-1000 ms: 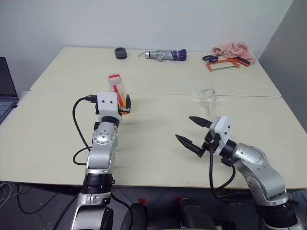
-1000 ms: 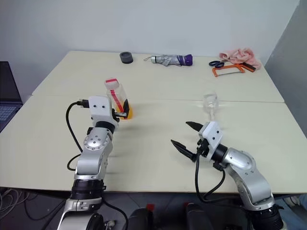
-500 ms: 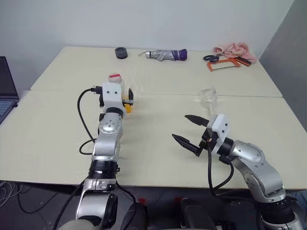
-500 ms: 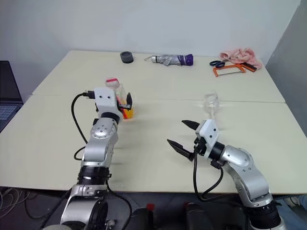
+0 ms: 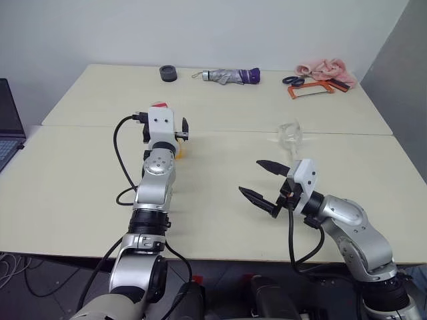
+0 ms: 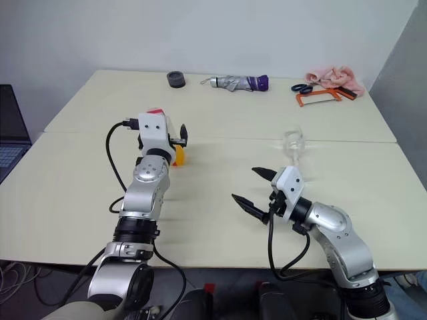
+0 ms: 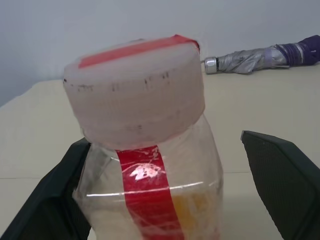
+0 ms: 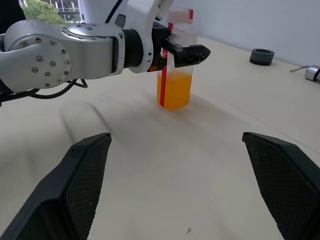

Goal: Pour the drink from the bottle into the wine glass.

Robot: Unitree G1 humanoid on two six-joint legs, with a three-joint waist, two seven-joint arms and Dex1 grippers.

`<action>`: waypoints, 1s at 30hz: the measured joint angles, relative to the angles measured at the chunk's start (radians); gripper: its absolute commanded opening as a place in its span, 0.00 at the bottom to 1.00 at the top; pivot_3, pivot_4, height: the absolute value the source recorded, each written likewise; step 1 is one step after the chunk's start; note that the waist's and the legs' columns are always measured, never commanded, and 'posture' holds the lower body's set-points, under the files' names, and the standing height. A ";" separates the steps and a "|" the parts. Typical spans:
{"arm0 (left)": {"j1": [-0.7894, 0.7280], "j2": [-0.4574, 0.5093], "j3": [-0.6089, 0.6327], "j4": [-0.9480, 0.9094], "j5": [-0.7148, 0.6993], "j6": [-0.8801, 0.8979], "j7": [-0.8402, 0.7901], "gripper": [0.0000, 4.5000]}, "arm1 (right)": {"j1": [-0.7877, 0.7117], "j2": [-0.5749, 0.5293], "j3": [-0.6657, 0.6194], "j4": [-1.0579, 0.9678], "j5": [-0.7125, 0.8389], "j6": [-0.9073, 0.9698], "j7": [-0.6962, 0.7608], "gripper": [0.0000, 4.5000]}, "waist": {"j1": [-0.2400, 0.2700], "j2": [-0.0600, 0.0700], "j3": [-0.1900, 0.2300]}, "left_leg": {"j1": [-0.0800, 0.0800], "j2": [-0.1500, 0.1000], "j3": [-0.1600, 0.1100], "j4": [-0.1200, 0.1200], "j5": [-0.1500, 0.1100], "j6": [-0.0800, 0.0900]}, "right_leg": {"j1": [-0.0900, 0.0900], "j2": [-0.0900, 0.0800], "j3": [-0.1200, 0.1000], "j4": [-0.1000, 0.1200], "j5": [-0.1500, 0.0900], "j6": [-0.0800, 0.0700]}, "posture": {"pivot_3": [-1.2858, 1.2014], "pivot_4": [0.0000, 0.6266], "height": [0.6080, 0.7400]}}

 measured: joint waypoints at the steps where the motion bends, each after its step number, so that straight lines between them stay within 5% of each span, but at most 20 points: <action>1: 0.000 0.000 0.000 0.001 0.000 0.000 0.000 0.99 | 0.000 0.000 0.000 0.000 0.000 0.000 0.000 1.00 | 0.000 0.000 0.000 | 0.000 0.000 0.000 0.000 0.000 0.000 | 0.000 0.000 0.000 0.000 0.000 0.000 | 0.52 0.24 1.00; 19: 0.000 0.008 -0.003 0.008 0.005 0.002 0.000 0.99 | -0.008 0.008 0.000 0.006 0.000 0.000 -0.002 1.00 | 0.000 0.000 0.000 | 0.000 0.000 0.000 0.000 0.000 0.000 | 0.000 0.000 0.000 0.000 0.000 0.000 | 0.52 0.24 1.00; 22: 0.000 0.008 -0.003 0.009 0.005 0.002 -0.002 0.86 | -0.008 0.008 0.000 0.006 0.000 0.001 -0.002 1.00 | 0.000 0.000 0.000 | 0.000 0.000 0.000 0.000 0.000 0.000 | 0.000 0.000 0.000 0.000 0.000 0.000 | 0.52 0.24 1.00; 28: 0.000 0.007 0.000 0.012 -0.003 0.002 -0.005 0.45 | -0.008 0.008 0.000 0.006 -0.001 0.001 -0.002 1.00 | 0.000 0.000 0.000 | 0.000 0.000 0.000 0.000 0.000 0.000 | 0.000 0.000 0.000 0.000 0.000 0.000 | 0.52 0.24 1.00; 30: 0.000 0.007 0.000 0.012 -0.005 0.001 -0.006 0.41 | -0.008 0.008 0.000 0.006 -0.001 0.001 -0.002 1.00 | 0.000 0.000 0.000 | 0.000 0.000 0.000 0.000 0.000 0.000 | 0.000 0.000 0.000 0.000 0.000 0.000 | 0.52 0.24 1.00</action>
